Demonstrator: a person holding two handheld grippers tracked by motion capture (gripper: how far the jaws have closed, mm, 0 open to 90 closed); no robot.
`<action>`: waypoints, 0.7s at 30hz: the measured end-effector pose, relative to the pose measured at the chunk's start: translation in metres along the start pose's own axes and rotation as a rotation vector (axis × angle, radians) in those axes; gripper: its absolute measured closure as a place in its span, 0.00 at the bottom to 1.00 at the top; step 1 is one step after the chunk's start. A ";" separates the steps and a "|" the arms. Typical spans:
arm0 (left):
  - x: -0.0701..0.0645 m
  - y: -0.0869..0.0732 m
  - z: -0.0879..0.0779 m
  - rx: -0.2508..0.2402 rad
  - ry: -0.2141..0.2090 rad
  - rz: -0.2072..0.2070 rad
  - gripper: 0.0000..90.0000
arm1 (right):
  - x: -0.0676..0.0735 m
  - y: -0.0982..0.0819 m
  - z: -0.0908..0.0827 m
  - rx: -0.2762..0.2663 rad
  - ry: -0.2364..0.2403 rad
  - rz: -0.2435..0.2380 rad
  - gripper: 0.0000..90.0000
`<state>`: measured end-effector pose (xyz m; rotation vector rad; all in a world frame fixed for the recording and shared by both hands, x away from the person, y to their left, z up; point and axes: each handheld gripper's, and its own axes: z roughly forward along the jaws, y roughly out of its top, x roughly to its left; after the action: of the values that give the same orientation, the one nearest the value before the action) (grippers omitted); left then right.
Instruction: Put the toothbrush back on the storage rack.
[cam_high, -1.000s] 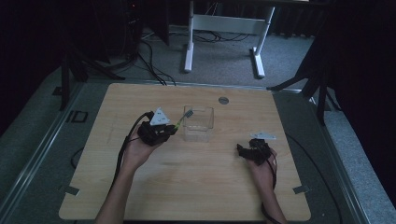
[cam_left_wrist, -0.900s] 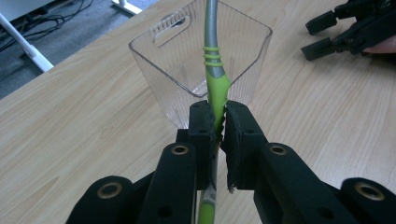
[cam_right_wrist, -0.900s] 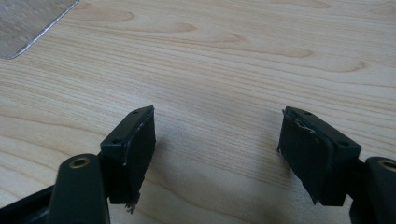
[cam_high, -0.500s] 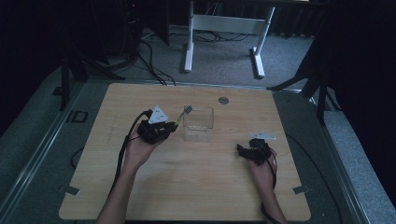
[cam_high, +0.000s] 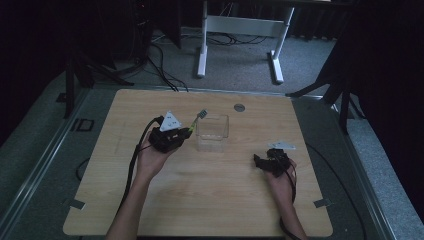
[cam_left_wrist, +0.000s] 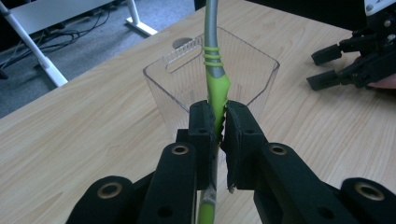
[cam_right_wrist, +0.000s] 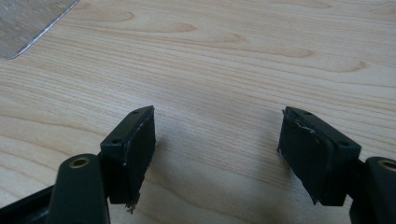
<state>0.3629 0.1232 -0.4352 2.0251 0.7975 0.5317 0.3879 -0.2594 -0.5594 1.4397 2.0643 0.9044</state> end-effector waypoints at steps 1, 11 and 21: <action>0.000 0.000 0.000 -0.003 0.002 -0.001 0.91 | 0.000 0.000 0.000 0.000 0.000 0.000 0.30; 0.001 0.001 0.001 -0.043 0.001 -0.035 0.91 | 0.000 0.000 0.000 0.000 0.000 0.000 0.30; 0.001 0.002 0.002 -0.068 -0.004 -0.061 0.91 | 0.000 0.000 0.000 0.000 0.000 0.000 0.30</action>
<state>0.3657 0.1220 -0.4350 1.9334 0.8255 0.5136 0.3878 -0.2594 -0.5594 1.4394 2.0649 0.9043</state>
